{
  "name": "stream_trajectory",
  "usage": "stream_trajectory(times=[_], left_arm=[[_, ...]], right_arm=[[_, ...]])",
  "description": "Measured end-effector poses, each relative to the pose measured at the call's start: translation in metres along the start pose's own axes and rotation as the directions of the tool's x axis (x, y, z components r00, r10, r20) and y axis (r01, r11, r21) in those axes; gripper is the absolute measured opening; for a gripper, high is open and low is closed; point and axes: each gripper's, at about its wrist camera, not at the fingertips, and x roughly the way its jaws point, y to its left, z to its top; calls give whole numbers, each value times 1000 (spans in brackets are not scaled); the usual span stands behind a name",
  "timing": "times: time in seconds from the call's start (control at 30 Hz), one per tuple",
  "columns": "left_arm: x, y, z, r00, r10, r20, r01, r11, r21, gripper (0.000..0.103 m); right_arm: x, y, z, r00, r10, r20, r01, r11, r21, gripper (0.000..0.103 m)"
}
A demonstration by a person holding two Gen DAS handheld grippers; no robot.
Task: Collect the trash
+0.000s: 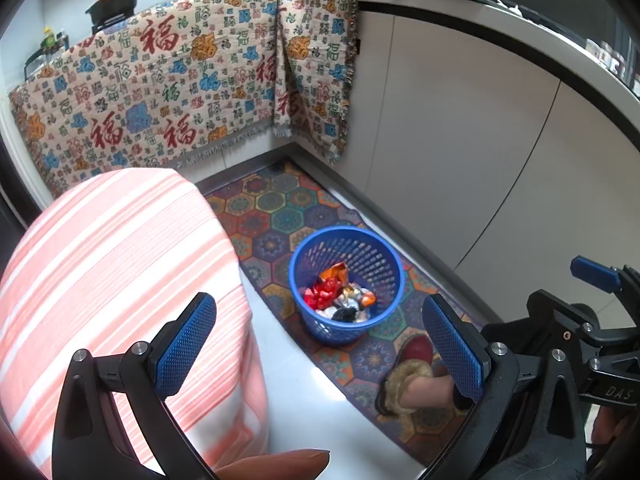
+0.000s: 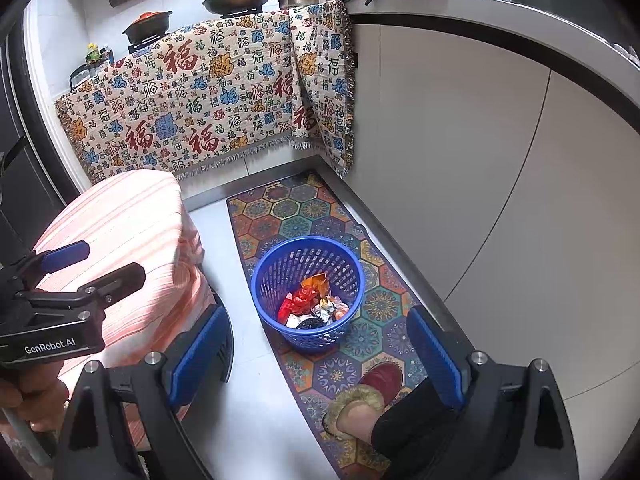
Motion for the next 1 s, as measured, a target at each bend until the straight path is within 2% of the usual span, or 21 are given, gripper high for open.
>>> stream_trajectory(times=[0.77, 1.0], left_arm=[[5, 2, -1, 1000, -6, -20, 6, 1000, 6, 103], [2, 0, -3, 1000, -4, 5, 3, 1000, 21, 102]], right_arm=[[4, -5, 0, 1000, -1, -6, 1, 1000, -1, 93], [10, -10, -7, 1000, -9, -8, 9, 1000, 11, 93]])
